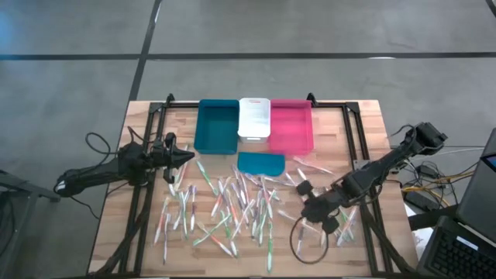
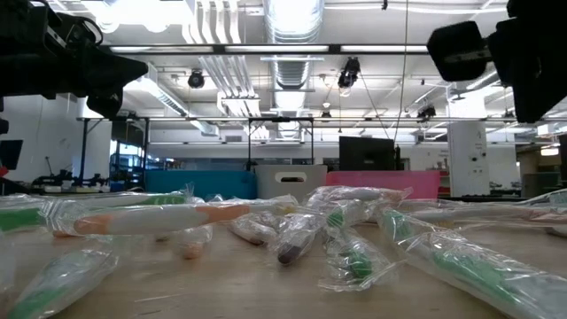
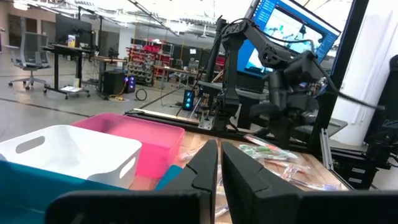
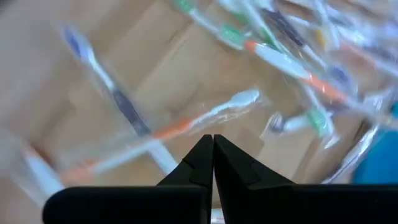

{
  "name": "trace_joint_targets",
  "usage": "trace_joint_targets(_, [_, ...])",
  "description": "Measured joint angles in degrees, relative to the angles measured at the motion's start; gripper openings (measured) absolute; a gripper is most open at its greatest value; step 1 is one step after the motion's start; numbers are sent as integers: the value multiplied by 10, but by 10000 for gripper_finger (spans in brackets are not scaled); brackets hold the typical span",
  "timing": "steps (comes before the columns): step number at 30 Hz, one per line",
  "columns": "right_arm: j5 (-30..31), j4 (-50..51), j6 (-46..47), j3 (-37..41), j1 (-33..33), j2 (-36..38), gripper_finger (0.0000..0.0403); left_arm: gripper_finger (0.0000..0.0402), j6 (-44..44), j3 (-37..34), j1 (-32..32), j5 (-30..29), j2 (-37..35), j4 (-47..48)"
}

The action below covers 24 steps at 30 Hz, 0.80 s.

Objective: Pick & Place Toothbrushes
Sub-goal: Put the purple toothbrush into the pink bin

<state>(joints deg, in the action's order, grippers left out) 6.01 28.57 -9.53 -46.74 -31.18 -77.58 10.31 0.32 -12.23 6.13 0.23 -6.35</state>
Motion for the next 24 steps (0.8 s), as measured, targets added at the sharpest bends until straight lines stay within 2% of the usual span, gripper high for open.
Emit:
trace_joint_targets(4, [61, 65, -71, -45, 0, -49, 8, 26, 0, 0, 0, 0, 0, 0])
trace_joint_targets(6, [66, 126, -45, -76, 0, -74, 8, 26, 0, 0, 0, 0, 0, 0])
trace_joint_targets(8, [65, 193, 69, -114, -2, -98, 8, 26, 0, 0, 0, 0, 0, 0])
trace_joint_targets(10, [51, 268, 232, -154, -2, -116, 8, 26, 0, 0, 0, 0, 0, 0])
trace_joint_targets(13, [-1, 364, 459, -199, -7, -139, 8, 26, 0, 0, 0, 0, 0, 0])
trace_joint_targets(15, [-27, 387, 570, -214, -21, -146, 8, 26, 0, 0, 0, 0, 0, 0])
trace_joint_targets(18, [-51, 391, 662, -217, -47, -148, 8, 26, 0, 0, 0, 0, 0, 0])
trace_joint_targets(24, [-42, 385, 834, -194, -104, -141, 8, 26, 0, 0, 0, 0, 0, 0])
